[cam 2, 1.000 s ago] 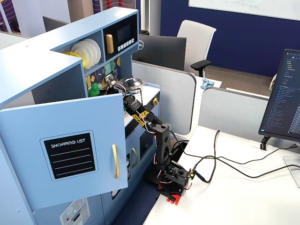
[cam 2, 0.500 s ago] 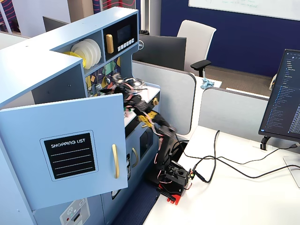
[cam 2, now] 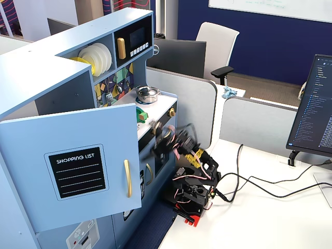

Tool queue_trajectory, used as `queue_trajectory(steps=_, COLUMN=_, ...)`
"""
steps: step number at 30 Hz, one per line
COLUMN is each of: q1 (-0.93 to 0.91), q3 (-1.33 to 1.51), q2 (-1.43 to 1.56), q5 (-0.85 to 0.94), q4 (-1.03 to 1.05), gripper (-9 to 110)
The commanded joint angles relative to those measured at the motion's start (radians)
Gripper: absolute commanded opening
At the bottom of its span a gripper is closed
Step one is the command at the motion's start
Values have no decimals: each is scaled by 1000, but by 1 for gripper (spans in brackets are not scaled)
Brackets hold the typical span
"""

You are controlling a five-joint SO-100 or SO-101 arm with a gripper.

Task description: Pick up the green pineapple from the left cabinet and place it in the green recipient

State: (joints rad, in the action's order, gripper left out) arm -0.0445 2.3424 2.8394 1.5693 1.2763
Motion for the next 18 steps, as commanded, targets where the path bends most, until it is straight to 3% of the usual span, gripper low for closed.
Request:
queue_trajectory(steps=1, q1=34, q3=367, q2=161, q5=-51, q4=-26, gripper=23)
queue_trajectory(steps=12, q1=46, q3=644, q2=337, q5=-132, q4=87, gripper=24)
queue_trajectory(steps=18, q1=66, q3=655, q2=337, q5=-170, q4=173, gripper=23)
